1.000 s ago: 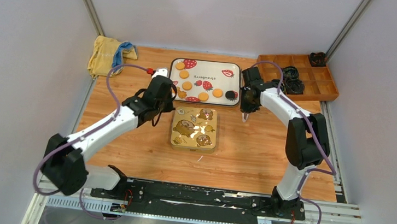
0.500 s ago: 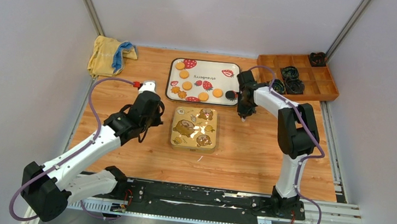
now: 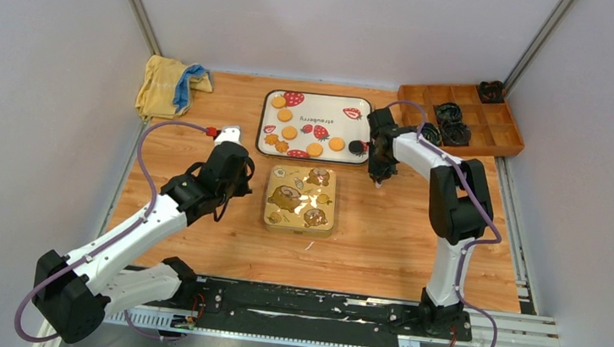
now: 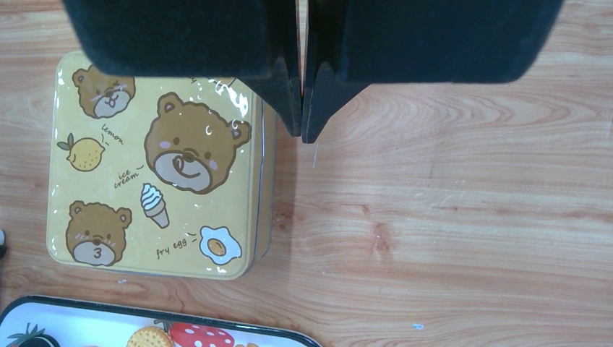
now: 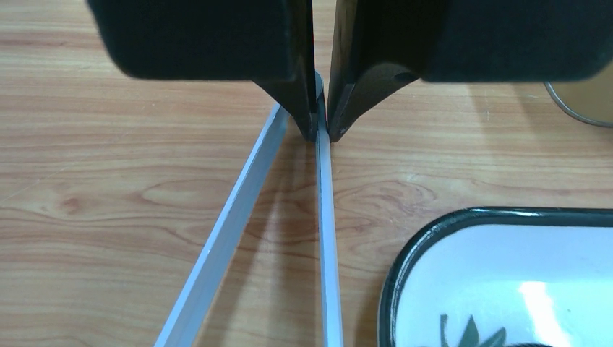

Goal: Pack the cookies

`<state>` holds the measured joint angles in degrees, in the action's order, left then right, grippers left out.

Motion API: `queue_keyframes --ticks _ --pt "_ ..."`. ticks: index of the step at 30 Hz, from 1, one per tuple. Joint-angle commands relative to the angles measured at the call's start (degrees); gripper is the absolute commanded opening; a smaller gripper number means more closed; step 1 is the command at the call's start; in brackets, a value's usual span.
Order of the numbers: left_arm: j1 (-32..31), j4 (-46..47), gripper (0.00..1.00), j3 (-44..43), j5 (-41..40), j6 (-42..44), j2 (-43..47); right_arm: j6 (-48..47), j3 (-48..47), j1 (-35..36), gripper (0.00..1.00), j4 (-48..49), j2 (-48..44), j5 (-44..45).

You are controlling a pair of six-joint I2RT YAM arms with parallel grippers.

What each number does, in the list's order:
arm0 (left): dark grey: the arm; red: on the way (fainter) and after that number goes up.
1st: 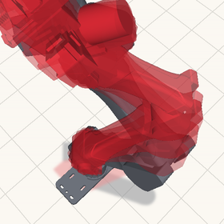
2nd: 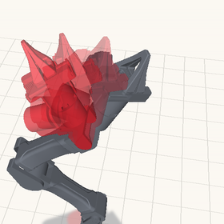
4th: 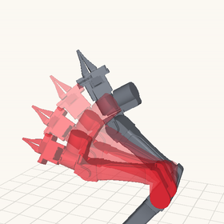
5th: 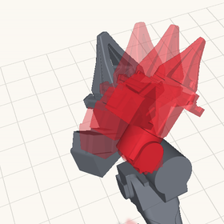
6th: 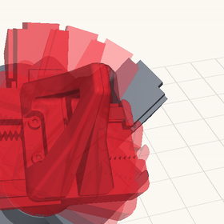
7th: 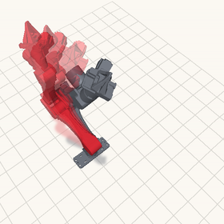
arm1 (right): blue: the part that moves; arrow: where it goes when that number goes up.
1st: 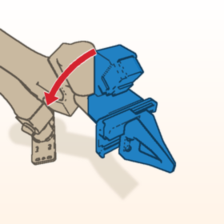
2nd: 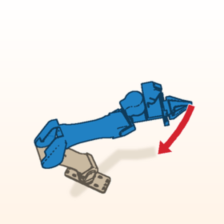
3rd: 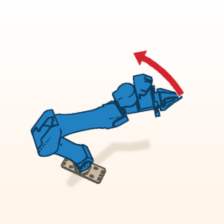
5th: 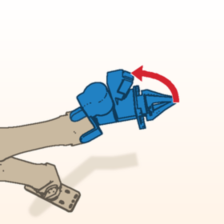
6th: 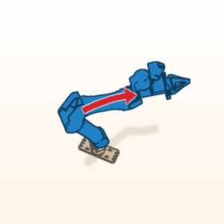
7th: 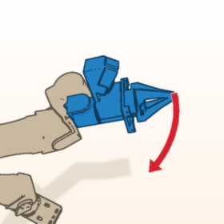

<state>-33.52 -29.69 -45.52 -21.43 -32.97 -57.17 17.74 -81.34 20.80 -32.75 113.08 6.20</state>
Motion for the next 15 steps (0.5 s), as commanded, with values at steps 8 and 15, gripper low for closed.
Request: queue_keyframes --ticks 8,15 --pt "-0.1 -0.5 0.03 -1.6 -2.0 1.0 -0.1 -0.4 0.5 -1.0 0.36 -3.2 -2.5 1.9" --pt "-0.1 -3.0 0.14 -4.2 -5.0 2.6 0.8 -0.7 -0.1 -0.9 0.52 -3.2 -4.4 1.9"
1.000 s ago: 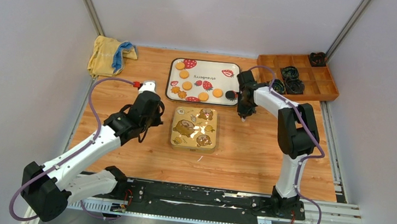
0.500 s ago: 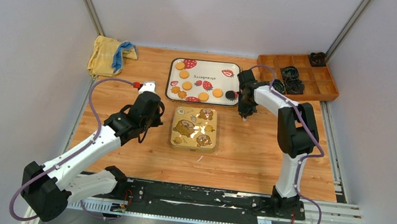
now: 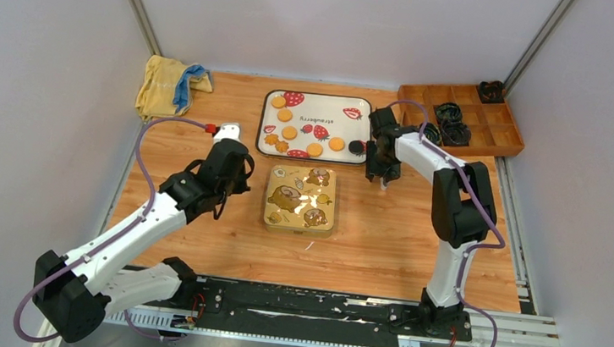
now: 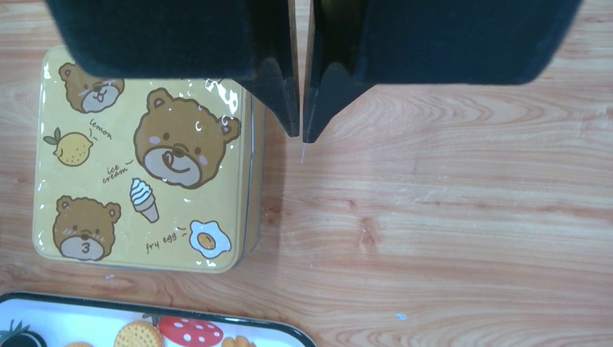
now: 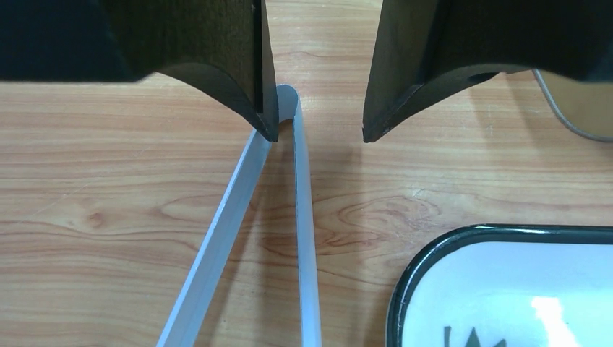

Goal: Pack the cookies

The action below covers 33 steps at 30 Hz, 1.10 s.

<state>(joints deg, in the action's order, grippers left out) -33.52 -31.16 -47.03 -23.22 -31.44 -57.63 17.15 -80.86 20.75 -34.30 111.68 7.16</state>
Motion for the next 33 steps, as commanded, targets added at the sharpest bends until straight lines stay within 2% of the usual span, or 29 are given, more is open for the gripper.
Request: queue_keyframes --ticks 1,11,16,24,33 --pt "-0.1 -1.6 0.16 -2.9 -3.4 1.1 1.2 -0.1 -0.7 -0.9 0.52 -1.6 -3.3 0.7" --pt "-0.1 -3.2 0.22 -4.3 -4.0 0.7 1.4 -0.2 0.0 -0.9 0.53 -0.4 -7.7 0.6" --pt "-0.1 -3.3 0.21 -4.7 -3.8 0.9 0.5 0.3 0.3 -2.7 0.52 -0.3 -9.2 6.3" --pt "-0.1 -2.9 0.2 -7.3 -2.8 1.1 -2.4 1.6 -3.4 -8.0 0.5 -1.0 -3.0 1.2" --pt "-0.2 -2.9 0.19 -6.2 -3.7 1.6 -1.1 2.0 -10.9 -8.5 0.47 -1.3 5.3 -0.2"
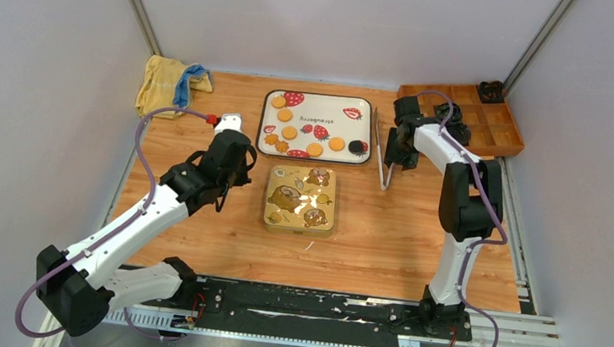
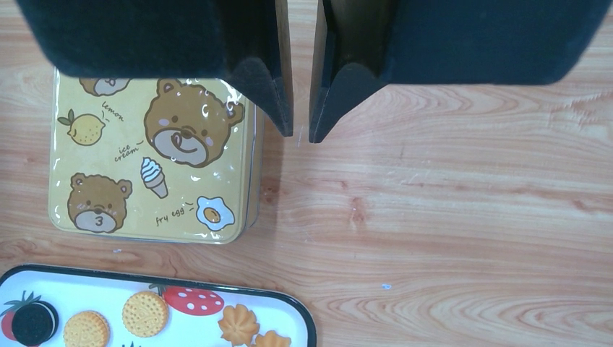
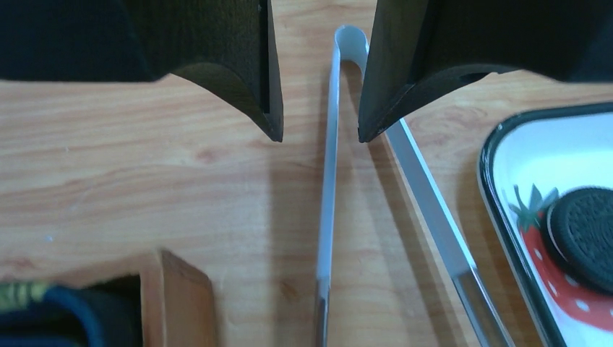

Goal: Pack the cookies

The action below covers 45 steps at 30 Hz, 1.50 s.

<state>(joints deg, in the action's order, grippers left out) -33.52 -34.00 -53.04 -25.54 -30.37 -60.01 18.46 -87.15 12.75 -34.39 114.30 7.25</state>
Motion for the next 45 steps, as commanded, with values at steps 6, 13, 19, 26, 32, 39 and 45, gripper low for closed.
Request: queue_keyframes --ticks 6,13,19,26,32,39,45 --pt "-0.1 -0.6 0.19 0.2 -2.5 1.1 2.3 0.4 -12.9 -1.1 0.43 -4.4 9.5 -2.3" --pt "-0.1 -0.7 0.19 0.6 -2.8 1.1 2.2 0.8 -14.7 -1.0 0.39 -4.6 12.3 -4.3" --pt "-0.1 -0.6 0.2 0.7 -2.6 1.1 2.0 0.1 -15.4 -1.0 0.39 -4.7 12.2 -3.8" --pt "-0.1 -1.0 0.2 0.4 -2.8 1.1 2.1 -0.6 -17.3 -1.1 0.43 -5.0 12.2 -4.7" --pt "-0.1 -1.4 0.23 -0.1 -3.4 1.3 2.2 -1.7 -18.4 -1.1 0.51 -2.5 8.7 -5.5" --pt "-0.1 -1.3 0.36 0.0 -3.7 1.3 1.3 -1.5 -17.6 -1.1 0.52 -2.6 4.4 -4.7" --pt "0.8 1.5 0.45 -1.4 -1.4 2.7 -2.1 -1.7 -12.4 -0.9 0.48 -0.7 -4.2 -6.2"
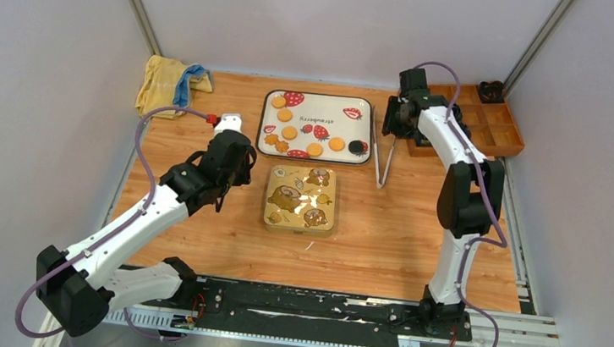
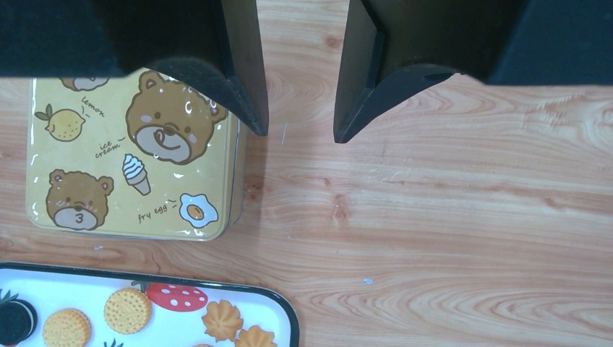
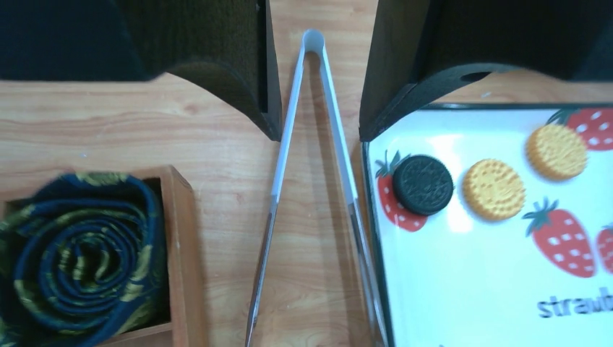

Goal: Pack the cookies

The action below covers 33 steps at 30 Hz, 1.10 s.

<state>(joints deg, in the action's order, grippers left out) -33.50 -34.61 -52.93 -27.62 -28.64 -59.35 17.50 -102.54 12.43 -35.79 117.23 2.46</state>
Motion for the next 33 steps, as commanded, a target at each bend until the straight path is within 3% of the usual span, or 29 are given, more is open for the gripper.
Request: queue_keyframes --ticks 1,8,15,24,33 --pt "1.2 2.6 0.44 -2.3 2.2 1.2 -3.8 -0.9 4.0 -0.6 0.47 0.9 -8.6 -1.6" --pt "8.0 7.8 0.44 -9.4 15.1 1.8 -6.3 -3.4 9.9 -0.6 0.49 2.2 -20.4 -4.7" --pt "8.5 12.4 0.5 -16.3 26.8 8.5 -7.5 -5.0 16.3 0.7 0.5 3.5 -29.1 -6.6" --pt "7.9 19.2 0.62 -10.9 43.9 7.4 -7.9 -7.0 24.2 5.3 0.55 5.3 -38.5 -12.7" --pt "4.0 19.8 0.7 -1.9 45.3 7.0 2.4 -6.4 31.9 8.8 0.67 9.3 -49.7 -24.4"
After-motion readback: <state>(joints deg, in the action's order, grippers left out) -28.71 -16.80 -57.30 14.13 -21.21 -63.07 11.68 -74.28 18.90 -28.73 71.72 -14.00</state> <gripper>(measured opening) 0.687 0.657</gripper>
